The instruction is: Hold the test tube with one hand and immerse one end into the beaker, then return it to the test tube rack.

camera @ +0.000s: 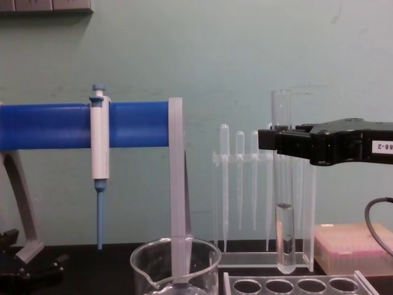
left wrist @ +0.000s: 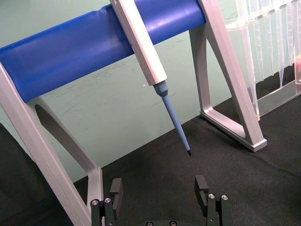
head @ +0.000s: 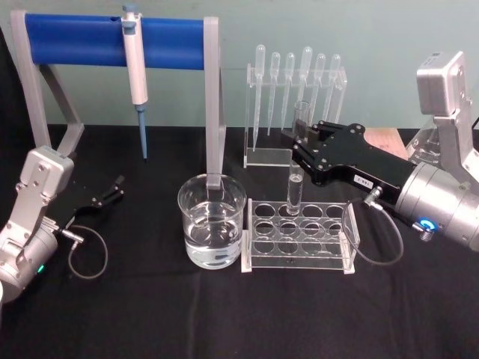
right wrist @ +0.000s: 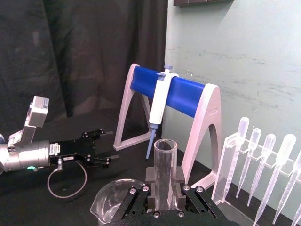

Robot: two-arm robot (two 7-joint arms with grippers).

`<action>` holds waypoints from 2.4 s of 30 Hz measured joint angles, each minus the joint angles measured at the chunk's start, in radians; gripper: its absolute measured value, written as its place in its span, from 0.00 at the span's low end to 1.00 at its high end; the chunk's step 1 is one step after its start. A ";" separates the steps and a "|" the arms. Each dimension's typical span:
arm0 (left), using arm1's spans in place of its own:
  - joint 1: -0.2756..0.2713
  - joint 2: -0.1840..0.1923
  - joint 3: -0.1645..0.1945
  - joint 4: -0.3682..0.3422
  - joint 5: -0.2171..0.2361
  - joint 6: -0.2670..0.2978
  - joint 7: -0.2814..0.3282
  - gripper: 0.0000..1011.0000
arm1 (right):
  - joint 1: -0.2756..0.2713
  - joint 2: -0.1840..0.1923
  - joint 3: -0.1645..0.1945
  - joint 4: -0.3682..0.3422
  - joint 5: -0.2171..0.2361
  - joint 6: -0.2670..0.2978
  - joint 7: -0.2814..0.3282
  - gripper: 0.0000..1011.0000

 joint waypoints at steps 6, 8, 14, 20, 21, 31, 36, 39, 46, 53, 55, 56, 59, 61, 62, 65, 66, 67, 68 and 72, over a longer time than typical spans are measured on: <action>0.000 0.000 0.000 0.000 0.000 0.000 0.000 0.99 | 0.000 0.000 0.000 0.000 0.000 0.000 0.000 0.22; 0.000 0.000 0.000 0.000 0.000 0.000 0.000 0.99 | 0.000 0.000 0.000 0.000 0.000 0.000 0.000 0.22; 0.000 0.000 0.000 0.000 0.000 0.000 0.000 0.99 | 0.000 0.000 0.000 0.000 0.000 0.000 0.000 0.22; 0.000 0.000 0.000 0.000 0.000 0.000 0.000 0.99 | 0.000 0.000 0.000 0.000 0.000 0.000 0.000 0.22; 0.000 0.000 0.000 0.000 0.000 0.000 0.000 0.99 | 0.000 0.000 0.000 0.000 0.000 0.000 0.000 0.22; 0.000 0.000 0.000 0.000 0.000 0.000 0.000 0.99 | 0.000 0.000 0.000 0.000 0.000 0.000 0.000 0.22; 0.000 0.000 0.000 0.000 0.000 0.000 0.000 0.99 | 0.000 0.000 0.000 0.000 0.000 0.000 0.000 0.22; 0.000 0.000 0.000 0.000 0.000 0.000 0.000 0.99 | 0.000 0.000 0.000 0.000 0.000 0.000 0.000 0.22; 0.000 0.000 0.000 0.000 0.000 0.000 0.000 0.99 | 0.000 0.000 0.000 0.000 0.000 0.000 0.000 0.22; 0.000 0.000 0.000 0.000 0.000 0.000 0.000 0.99 | 0.000 0.000 0.000 0.000 0.000 0.000 0.000 0.22; 0.000 0.000 0.000 0.000 0.000 0.000 0.000 0.99 | 0.000 0.000 0.000 0.000 0.000 0.000 0.000 0.22; 0.000 0.000 0.000 0.000 0.000 0.000 0.000 0.99 | 0.000 0.000 0.000 0.000 0.000 0.000 0.000 0.22; 0.000 0.000 0.000 0.000 0.000 0.000 0.000 0.99 | 0.000 0.000 0.000 0.000 0.000 0.000 0.000 0.22; 0.000 0.000 0.000 0.000 0.000 0.000 0.000 0.99 | 0.000 0.000 0.000 0.000 0.000 0.000 0.000 0.22; 0.000 0.000 0.000 0.000 0.000 0.000 0.000 0.99 | 0.000 0.000 0.000 0.000 0.000 0.000 0.000 0.22; 0.000 0.000 0.000 0.000 0.000 0.000 0.000 0.99 | 0.000 0.000 0.000 0.000 0.000 0.000 0.000 0.22; 0.000 0.000 0.000 0.000 0.000 0.000 0.000 0.99 | 0.000 0.000 0.000 0.000 0.000 0.000 0.000 0.22; 0.000 0.000 0.000 0.000 0.000 0.000 0.000 0.99 | 0.000 0.000 0.000 0.000 0.000 0.000 0.000 0.22; 0.000 0.000 0.000 0.000 0.000 0.000 0.000 0.99 | 0.000 0.000 0.000 0.000 0.000 0.000 0.000 0.22; 0.000 0.000 0.000 0.000 0.000 0.000 0.000 0.99 | 0.000 0.000 0.000 0.000 0.000 0.000 0.000 0.22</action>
